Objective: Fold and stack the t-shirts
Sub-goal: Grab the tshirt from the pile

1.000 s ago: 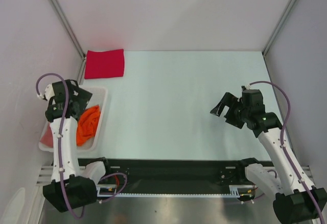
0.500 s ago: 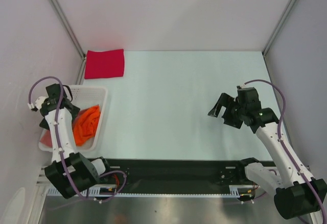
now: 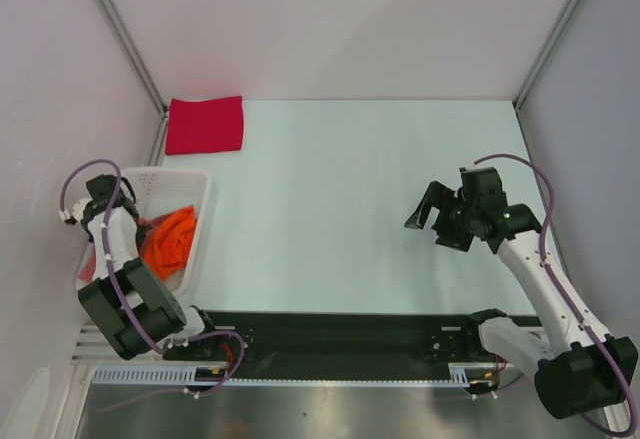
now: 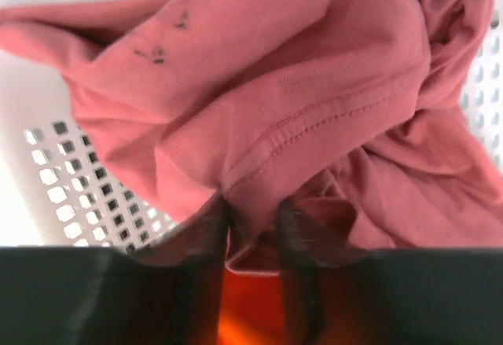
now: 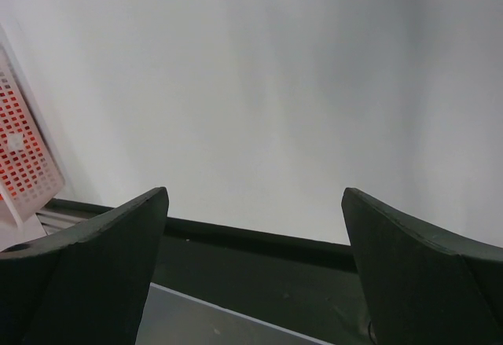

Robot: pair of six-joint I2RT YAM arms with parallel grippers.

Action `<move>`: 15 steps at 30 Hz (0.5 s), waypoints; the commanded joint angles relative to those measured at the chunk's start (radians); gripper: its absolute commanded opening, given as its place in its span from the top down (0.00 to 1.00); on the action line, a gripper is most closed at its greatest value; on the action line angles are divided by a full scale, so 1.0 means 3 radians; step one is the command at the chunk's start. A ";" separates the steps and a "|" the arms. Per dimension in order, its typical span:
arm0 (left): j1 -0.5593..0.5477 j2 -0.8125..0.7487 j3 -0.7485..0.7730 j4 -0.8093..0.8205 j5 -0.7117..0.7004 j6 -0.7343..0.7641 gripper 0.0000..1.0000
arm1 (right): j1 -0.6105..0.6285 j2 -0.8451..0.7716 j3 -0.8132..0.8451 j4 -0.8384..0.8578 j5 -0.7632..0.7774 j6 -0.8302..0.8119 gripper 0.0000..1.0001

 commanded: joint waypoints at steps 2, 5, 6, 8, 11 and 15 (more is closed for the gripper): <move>0.0039 -0.0022 0.0014 0.0153 0.0006 0.0042 0.99 | 0.0015 -0.0050 0.0183 -0.0059 -0.0062 -0.0063 0.00; 0.0034 -0.0246 0.0081 0.0102 0.0185 -0.0044 1.00 | 0.0020 -0.0066 0.0213 -0.0089 -0.0067 -0.0078 0.00; 0.0034 -0.0308 0.0117 0.0107 0.0302 -0.0105 1.00 | 0.0030 -0.0076 0.0208 -0.0110 -0.0067 -0.0078 0.00; 0.0019 -0.0431 0.0168 0.0097 0.0415 -0.0193 1.00 | 0.0071 -0.0086 0.0249 -0.0135 -0.0052 -0.0083 0.00; 0.0003 -0.0574 0.0443 0.0020 0.0655 -0.0310 1.00 | 0.0214 -0.0081 0.0325 -0.0186 0.0030 -0.0129 0.00; -0.0047 -0.0764 0.0908 -0.0010 0.1105 -0.0372 1.00 | 0.0316 -0.0127 0.0367 -0.0207 0.0035 -0.0150 0.00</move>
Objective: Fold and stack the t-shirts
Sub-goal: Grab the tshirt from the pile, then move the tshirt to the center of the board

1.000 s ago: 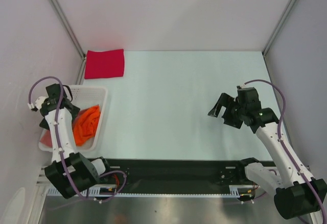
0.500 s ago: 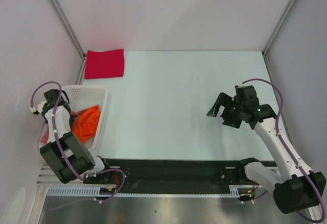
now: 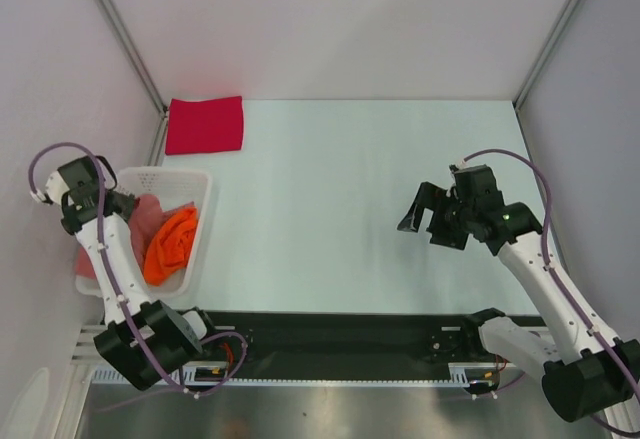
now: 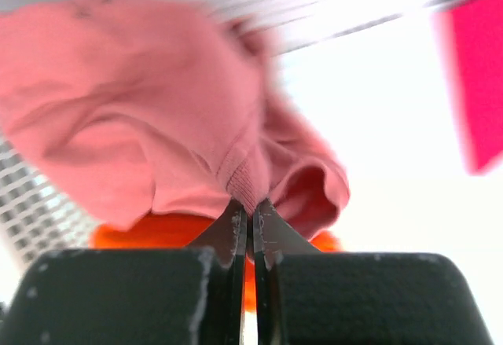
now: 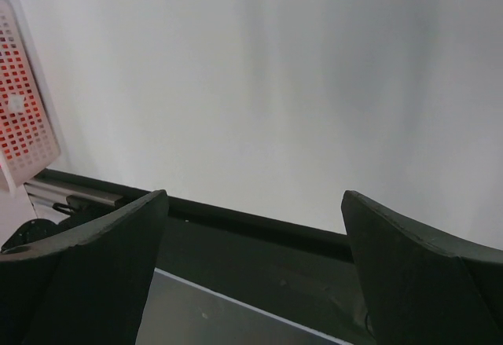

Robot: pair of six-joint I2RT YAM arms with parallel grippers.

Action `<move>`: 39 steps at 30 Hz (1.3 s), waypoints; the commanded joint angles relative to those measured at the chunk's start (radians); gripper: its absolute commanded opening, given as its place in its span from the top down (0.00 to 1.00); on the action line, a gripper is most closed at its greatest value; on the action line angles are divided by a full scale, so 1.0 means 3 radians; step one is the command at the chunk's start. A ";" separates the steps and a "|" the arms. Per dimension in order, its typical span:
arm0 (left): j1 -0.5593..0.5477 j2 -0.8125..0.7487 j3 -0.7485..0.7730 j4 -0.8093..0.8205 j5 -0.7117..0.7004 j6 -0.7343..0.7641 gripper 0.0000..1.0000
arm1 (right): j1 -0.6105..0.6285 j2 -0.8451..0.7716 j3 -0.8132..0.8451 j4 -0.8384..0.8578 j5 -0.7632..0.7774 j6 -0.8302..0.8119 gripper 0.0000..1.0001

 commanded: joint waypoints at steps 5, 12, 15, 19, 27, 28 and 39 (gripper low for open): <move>-0.0427 -0.0131 0.1483 -0.0051 0.0781 -0.0159 1.00 | 0.0070 -0.0282 0.0171 0.0001 -0.0076 -0.0104 0.00; -0.0611 -0.0034 0.2590 0.0766 0.2038 -0.0776 1.00 | 0.0070 -0.0446 0.0079 0.0098 -0.0148 -0.0109 0.00; -0.0759 0.0022 0.2866 0.1604 0.2579 -0.1241 1.00 | 0.0065 -0.0487 0.0018 0.0190 -0.0219 -0.0063 0.00; -0.0958 0.0226 0.3106 0.3117 0.3169 -0.2188 1.00 | 0.0044 -0.0563 -0.0064 0.0282 -0.0260 -0.0002 0.00; -0.2308 0.0738 0.3537 0.3513 0.3568 -0.2492 1.00 | -0.0129 -0.0875 -0.0207 0.0471 -0.0219 0.0197 0.00; -0.2572 0.0708 0.3405 0.3513 0.3594 -0.2451 1.00 | -0.0150 -0.0946 -0.0218 0.0491 -0.0260 0.0203 0.00; -0.3229 0.0452 0.1646 0.1330 0.3303 -0.0826 1.00 | -0.0191 -0.0967 0.0002 0.0389 -0.0608 -0.0457 0.04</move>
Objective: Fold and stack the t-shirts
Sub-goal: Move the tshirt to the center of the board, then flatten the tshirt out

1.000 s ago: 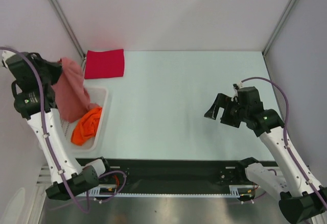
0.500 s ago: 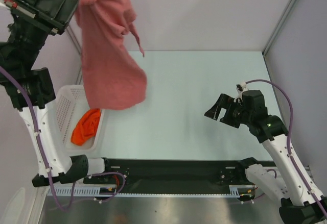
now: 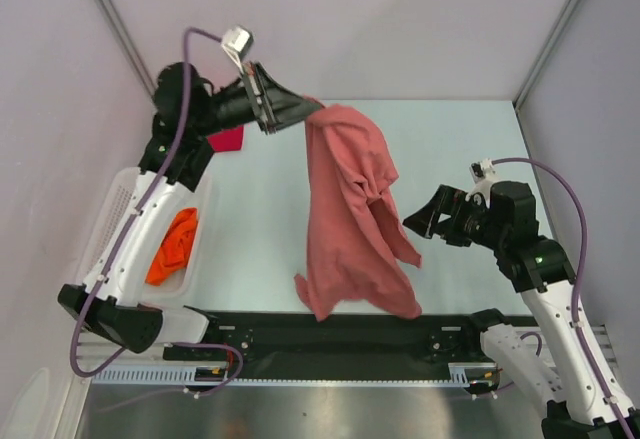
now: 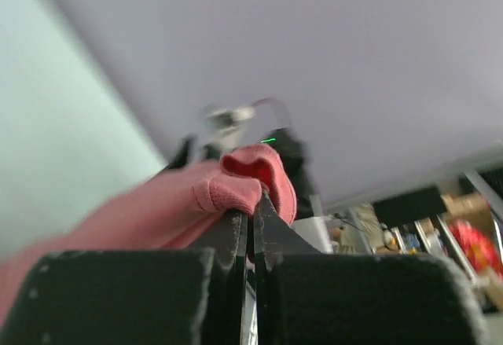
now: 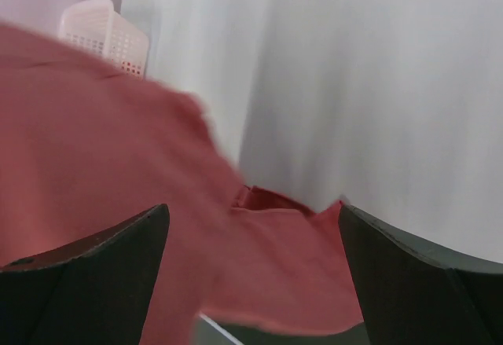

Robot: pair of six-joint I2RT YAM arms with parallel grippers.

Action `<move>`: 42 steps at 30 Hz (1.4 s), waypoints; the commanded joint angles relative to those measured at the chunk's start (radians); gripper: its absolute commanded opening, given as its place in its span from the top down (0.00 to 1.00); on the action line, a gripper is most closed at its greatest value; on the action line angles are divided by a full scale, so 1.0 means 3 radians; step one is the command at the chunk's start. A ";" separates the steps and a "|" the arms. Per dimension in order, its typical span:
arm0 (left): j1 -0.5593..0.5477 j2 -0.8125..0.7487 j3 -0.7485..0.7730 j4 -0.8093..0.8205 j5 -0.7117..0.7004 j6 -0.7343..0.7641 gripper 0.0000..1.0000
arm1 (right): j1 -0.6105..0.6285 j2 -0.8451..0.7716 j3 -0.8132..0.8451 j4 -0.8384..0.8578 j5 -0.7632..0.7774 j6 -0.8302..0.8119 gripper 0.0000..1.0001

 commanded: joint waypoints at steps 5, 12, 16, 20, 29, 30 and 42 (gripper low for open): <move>0.0063 -0.0529 -0.1385 -0.1452 -0.0476 0.1368 1.00 | -0.0008 0.0041 -0.0099 0.0067 -0.0291 -0.0260 0.04; 0.0068 -0.0912 -0.1858 -0.1534 -0.0363 0.1564 1.00 | 0.0345 0.0444 -0.0671 0.0619 -0.0220 -0.0106 0.15; 0.0068 -0.1066 -0.1925 -0.1591 -0.0343 0.1538 1.00 | 0.0381 0.1047 -0.0616 0.1023 -0.0159 -0.0264 0.14; 0.0068 -0.1204 -0.1971 -0.1596 -0.0267 0.1482 1.00 | 0.0386 0.1452 -0.0463 0.1473 -0.0194 -0.0637 0.09; 0.0068 -0.1342 -0.1741 -0.1688 -0.0134 0.1380 1.00 | 0.0447 0.2091 -0.0580 0.2782 -0.0664 -0.1206 0.08; 0.0068 -0.1352 -0.1731 -0.1688 -0.0139 0.1364 1.00 | 0.0478 0.2158 -0.0580 0.2869 -0.0710 -0.1307 0.08; 0.0068 -0.1398 -0.1634 -0.1693 -0.0041 0.1180 1.00 | 0.1020 0.2592 -0.0657 0.3595 -0.0435 -0.1850 0.14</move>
